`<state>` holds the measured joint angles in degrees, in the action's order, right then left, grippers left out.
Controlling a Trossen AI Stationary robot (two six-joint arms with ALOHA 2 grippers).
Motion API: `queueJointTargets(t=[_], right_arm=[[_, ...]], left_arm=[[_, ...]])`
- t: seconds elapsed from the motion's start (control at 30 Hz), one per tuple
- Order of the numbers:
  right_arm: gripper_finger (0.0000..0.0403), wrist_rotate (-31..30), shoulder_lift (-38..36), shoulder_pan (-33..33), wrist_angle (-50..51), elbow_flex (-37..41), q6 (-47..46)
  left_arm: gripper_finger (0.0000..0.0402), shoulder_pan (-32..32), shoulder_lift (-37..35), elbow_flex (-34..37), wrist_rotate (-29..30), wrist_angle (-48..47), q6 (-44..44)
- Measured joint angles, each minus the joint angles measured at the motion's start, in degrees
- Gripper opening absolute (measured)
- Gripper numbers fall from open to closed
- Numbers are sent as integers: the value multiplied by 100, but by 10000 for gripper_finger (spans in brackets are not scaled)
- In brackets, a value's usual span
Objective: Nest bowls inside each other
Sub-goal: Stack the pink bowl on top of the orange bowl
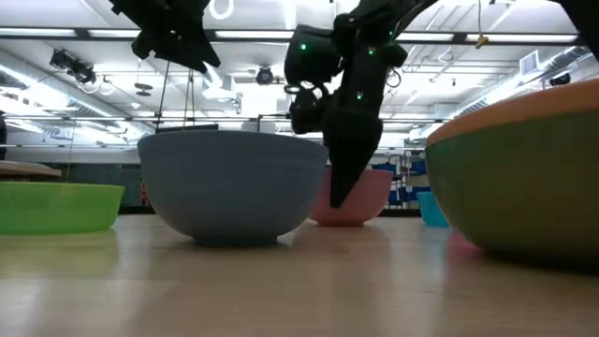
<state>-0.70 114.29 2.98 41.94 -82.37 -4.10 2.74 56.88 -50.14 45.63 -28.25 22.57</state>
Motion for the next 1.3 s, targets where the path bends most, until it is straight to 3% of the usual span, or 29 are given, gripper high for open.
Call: queueJointTargets(t=[0.1, 0.23, 0.3, 0.53, 0.77, 1.03, 1.17, 1.3], right_arm=[[152, 5, 13, 46, 23, 4, 54], [45, -16, -241, 59, 181, 9, 188], [14, -90, -478, 50, 232, 7, 328], [3, -301, -1809, -368, 1244, 3, -174], [1, 548, -2807, -1652, 1969, 2, -1392], [1, 977, -2753, -3123, 1816, 7, -2207], [10, 241, -2673, -3444, 1507, 9, -2577], [40, 189, -2533, -3471, 1291, 9, -3177]], left_arm=[[209, 0, 0, -1, 0, 4, 0], [209, -1, 0, -1, 0, 8, 0], [209, 0, 0, -1, 0, 11, 0], [209, 0, 0, 1, -1, -26, 0], [209, -1, 0, -1, -11, -43, 11], [209, 0, 0, -1, -24, -43, 15], [209, -1, 0, -1, -24, -51, 11], [209, -2, -2, -1, -164, -113, 5]])
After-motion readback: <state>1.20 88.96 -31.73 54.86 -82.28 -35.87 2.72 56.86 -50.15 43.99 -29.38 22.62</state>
